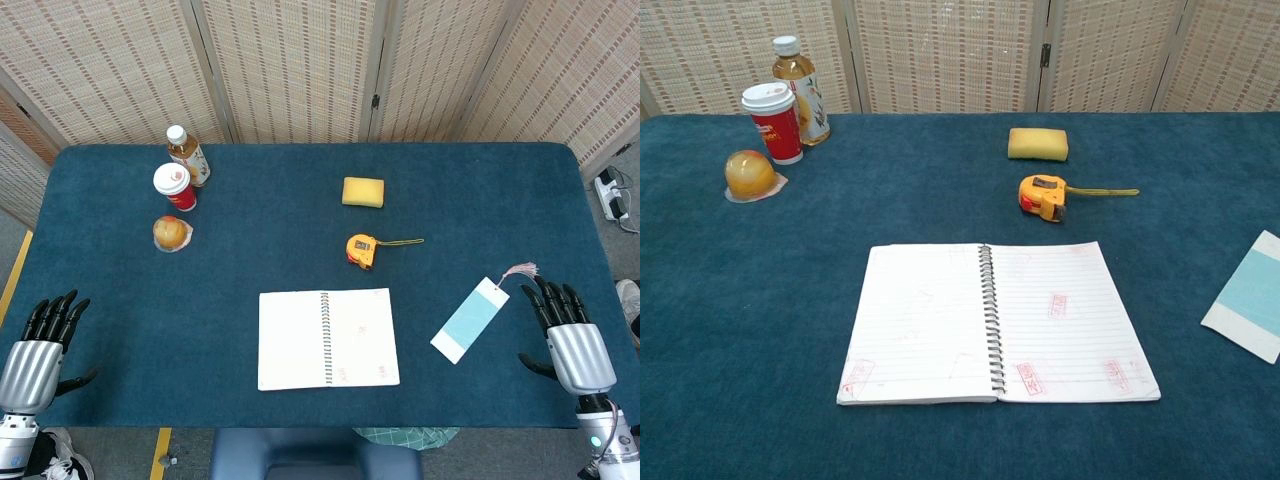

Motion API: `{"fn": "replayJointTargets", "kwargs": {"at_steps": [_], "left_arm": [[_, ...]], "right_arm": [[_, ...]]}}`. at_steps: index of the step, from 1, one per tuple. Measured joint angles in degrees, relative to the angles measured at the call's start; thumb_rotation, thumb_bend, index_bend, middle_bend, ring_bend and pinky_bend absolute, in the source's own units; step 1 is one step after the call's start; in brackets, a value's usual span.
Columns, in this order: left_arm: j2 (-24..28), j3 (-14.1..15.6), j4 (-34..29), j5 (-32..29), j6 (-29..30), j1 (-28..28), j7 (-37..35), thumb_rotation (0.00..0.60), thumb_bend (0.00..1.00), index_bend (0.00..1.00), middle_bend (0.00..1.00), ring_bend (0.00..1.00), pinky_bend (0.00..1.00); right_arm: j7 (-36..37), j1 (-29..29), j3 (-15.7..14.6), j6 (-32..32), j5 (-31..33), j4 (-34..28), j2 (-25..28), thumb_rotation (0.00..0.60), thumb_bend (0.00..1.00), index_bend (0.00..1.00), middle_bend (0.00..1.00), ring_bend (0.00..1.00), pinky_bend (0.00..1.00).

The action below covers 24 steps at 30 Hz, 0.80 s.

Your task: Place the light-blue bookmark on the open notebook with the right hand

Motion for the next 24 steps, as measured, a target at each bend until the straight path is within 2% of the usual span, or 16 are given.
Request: {"fn": "replayJointTargets", "kwargs": {"at_steps": [6,10,13,15,24], "left_arm": [[0.1,0.12,-1.16,-0.83,-1.47,-0.44,1.42,0.6,0.16,0.1,0.02,0.0,0.0],[0.07,-0.03,-1.09,-1.42,-2.05,-0.62,0.51,0.6,0.16,0.1,0.02,0.0,0.0],[0.09,-0.13,-1.06,-1.83,-2.61,-0.82,-0.1,0.6,0.16,0.1,0.02,0.0,0.0],[0.07,-0.13,-1.02,-2.08,-3.08,-0.97,-0.04,0.6,0.16,0.1,0.02,0.0,0.0],[0.5,-0.46,-0.73,-3.79,-5.07,-1.63,-2.23,0.6,0.16,0.11,0.03,0.0,0.0]], "right_arm": [[-0.19,0.16,0.05,0.76,-0.76,0.81,0.28,0.6,0.0,0.02,0.0,0.0,0.0],[0.6,1.05,-0.47,-0.65,-1.73,1.61,0.63,0.6,0.0,0.15,0.0,0.0,0.0],[0.91,3.21,-0.91,-3.35,-3.71,3.72,1.11,0.6,0.03,0.27,0.0,0.0,0.0],[1.35,4.9,-1.11,-5.8,-4.48,4.82,1.43,0.6,0.07,0.31,0.0,0.0,0.0],[2.64,13.61,-2.44,-19.69,-5.8,8.55,1.97,0.6,0.1,0.37,0.02,0.0,0.0]]}}
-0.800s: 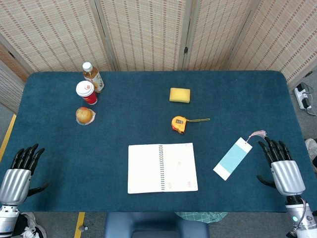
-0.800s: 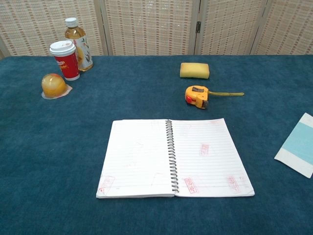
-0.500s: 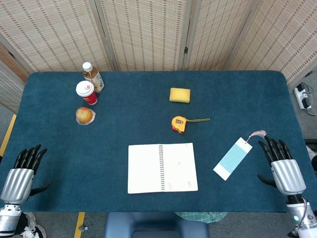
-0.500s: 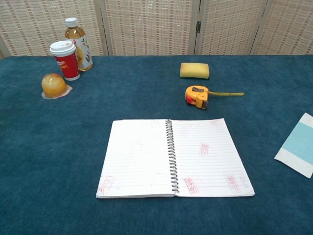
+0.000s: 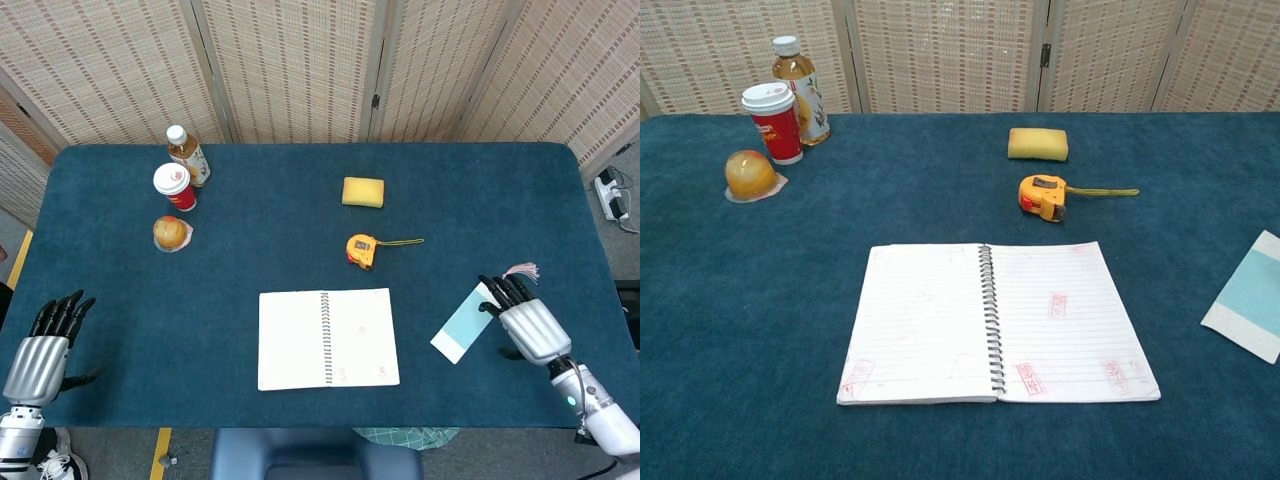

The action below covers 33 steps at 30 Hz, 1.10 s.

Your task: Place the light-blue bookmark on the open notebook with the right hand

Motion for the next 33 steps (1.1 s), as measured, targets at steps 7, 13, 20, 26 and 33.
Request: {"fn": "replayJointTargets", "kwargs": {"at_steps": [7,13,20,26,33], "left_arm": [[0.29,-0.35,0.59,-1.36,-1.21,-0.48,-0.78,0.6,0.16,0.11,0.03,0.0,0.0],[0.46,-0.51,0.55,-2.25,-1.83,-0.62,-1.12,0.6,0.16,0.11,0.03,0.0,0.0],[0.69,-0.68,0.55,-2.81,-2.19,-0.78,-1.52,0.6,0.16,0.11,0.03,0.0,0.0],[0.64,-0.86,0.78,-3.25,-2.26,-0.8,-1.74,0.6,0.16,0.11,0.03,0.0,0.0],[0.55,-0.79,0.72,-3.43,-2.44,-0.89,-1.33,0.6,0.16,0.1,0.03,0.0,0.0]], "right_arm": [[1.32,2.67,-1.29,-2.71,-1.14,5.67,-3.51,0.6,0.12,0.38,0.04,0.0,0.0],[2.9,5.09,-2.22,-5.64,-1.23,8.93,-6.3,0.6,0.23,0.38,0.04,0.0,0.0],[4.23,6.92,-2.93,-8.06,-0.67,11.09,-8.28,0.6,0.23,0.31,0.03,0.0,0.0],[3.97,7.7,-3.52,-8.96,-0.06,11.52,-8.89,0.6,0.23,0.26,0.02,0.0,0.0],[4.25,8.04,-4.32,-9.14,0.15,12.18,-9.45,0.6,0.23,0.29,0.02,0.0,0.0]]}}
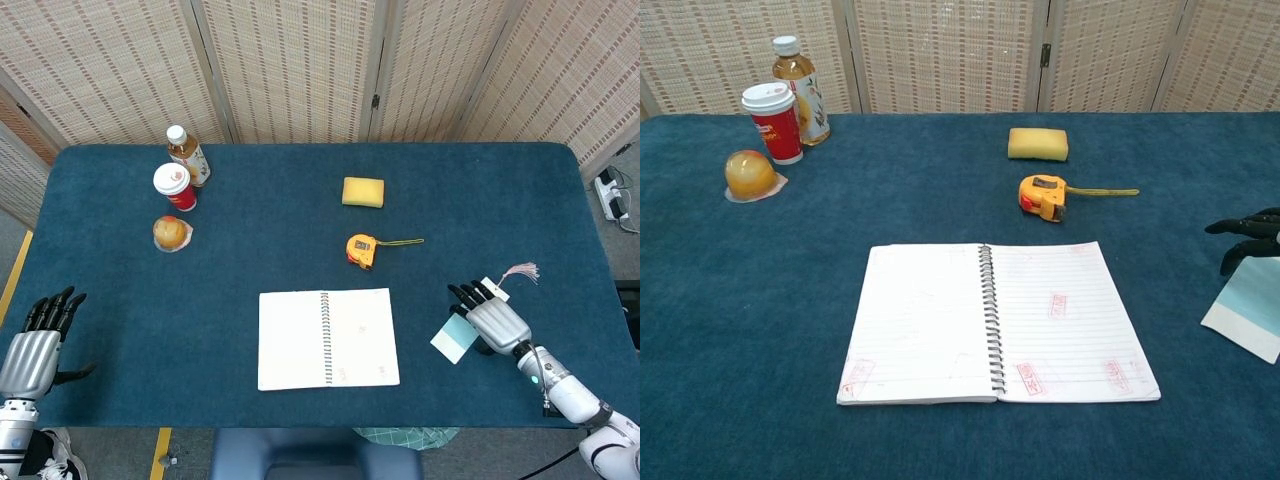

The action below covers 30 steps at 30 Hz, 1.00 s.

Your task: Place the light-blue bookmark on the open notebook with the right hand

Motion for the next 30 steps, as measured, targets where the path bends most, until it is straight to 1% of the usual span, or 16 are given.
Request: {"fn": "replayJointTargets", "kwargs": {"at_steps": [6,20,22,25,28,30], "left_arm": [[0.14,0.08,-0.16,0.09,0.1,0.04,-0.05,0.6,0.16,0.1,0.03,0.0,0.0],[0.52,0.12,-0.47,-0.06,0.04,0.05,-0.47,0.6,0.16,0.11,0.03,0.0,0.0],[0.55,0.15,-0.52,-0.05,0.02,0.05,-0.47,0.6,0.16,0.1,0.03,0.0,0.0],[0.52,0.19,-0.55,0.01,0.06,0.06,-0.33,0.6,0.16,0.1,0.03,0.0,0.0],[0.5,0.25,-0.6,0.07,0.01,0.03,-0.21,0.6,0.16,0.1,0.03,0.0,0.0],[0.5,0.29,-0.65,0.09,-0.04,0.01,-0.19,0.6,0.16,0.11,0.03,0.0,0.0]], "right_arm": [[0.2,0.37,-0.26,-0.17,0.42,0.49,-0.54,0.6,0.24,0.31,0.03,0.0,0.0],[-1.01,1.21,-0.64,-1.17,1.53,0.37,-1.08,0.6,0.24,0.32,0.03,0.0,0.0],[-1.06,1.19,-0.69,-0.99,1.56,0.36,-1.1,0.6,0.24,0.35,0.04,0.0,0.0],[-1.23,1.01,-0.76,-0.15,1.43,0.66,-1.3,0.6,0.25,0.43,0.09,0.0,0.0],[-1.58,0.73,-0.83,0.5,1.47,1.22,-1.62,0.6,0.25,0.48,0.13,0.01,0.0],[-1.7,0.63,-0.86,0.61,1.66,1.37,-1.74,0.6,0.25,0.48,0.14,0.02,0.0]]}}
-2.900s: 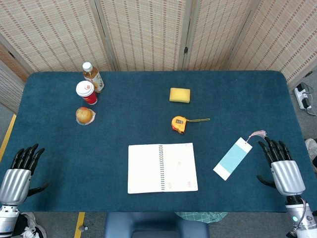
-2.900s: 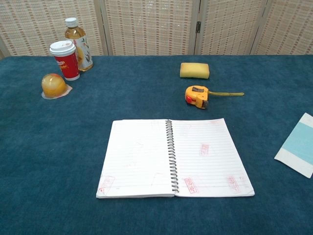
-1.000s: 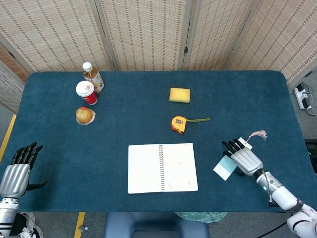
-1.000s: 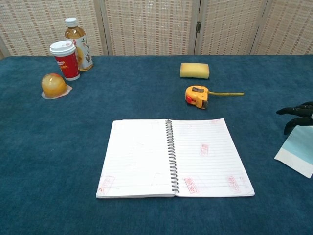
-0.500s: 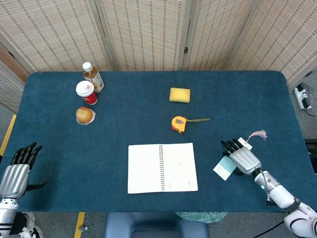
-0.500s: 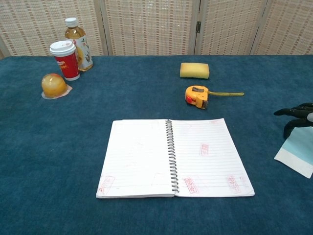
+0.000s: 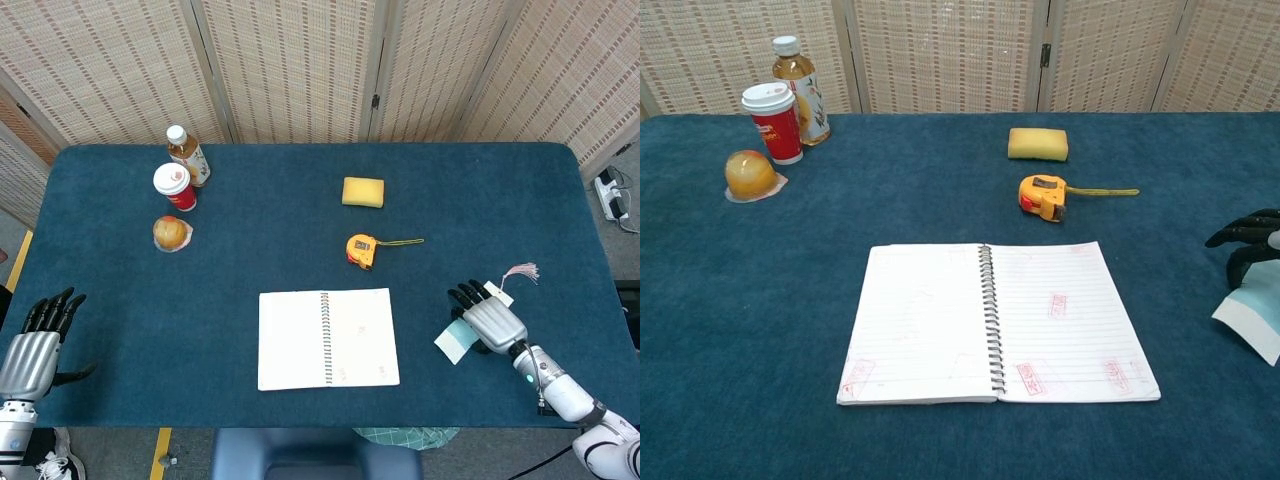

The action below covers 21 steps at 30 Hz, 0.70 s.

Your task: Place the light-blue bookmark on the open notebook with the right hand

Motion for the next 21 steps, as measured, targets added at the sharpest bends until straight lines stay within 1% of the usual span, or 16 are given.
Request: {"fn": "replayJointTargets", "kwargs": {"at_steps": [7,13,18,21], "left_arm": [[0.17,0.03,-0.21,0.06,0.09,0.04,-0.35,0.6,0.16,0.11,0.03,0.0,0.0],[0.3,0.07,-0.32,0.0,-0.02,0.05,-0.54,0.6,0.16,0.11,0.03,0.0,0.0],[0.51,0.03,-0.66,-0.18,0.15,0.19,-0.71,0.6,0.16,0.11,0.03,0.0,0.0],[0.66,-0.02,-1.08,-0.06,0.81,0.42,-0.57,0.6,0.16,0.11,0.03,0.0,0.0]], "right_arm": [[-0.83,0.12,0.49,1.6,-0.17,-0.55,0.27,0.6,0.25,0.48,0.14,0.02,0.0],[-3.14,1.68,2.02,4.47,-2.01,-1.67,0.76,0.6,0.24,0.48,0.13,0.02,0.0],[-3.76,4.7,2.2,7.54,-7.84,0.02,-0.6,0.6,0.23,0.48,0.12,0.02,0.0],[-2.96,7.38,2.0,10.08,-12.4,2.88,-2.54,0.6,0.21,0.47,0.1,0.01,0.0]]}}
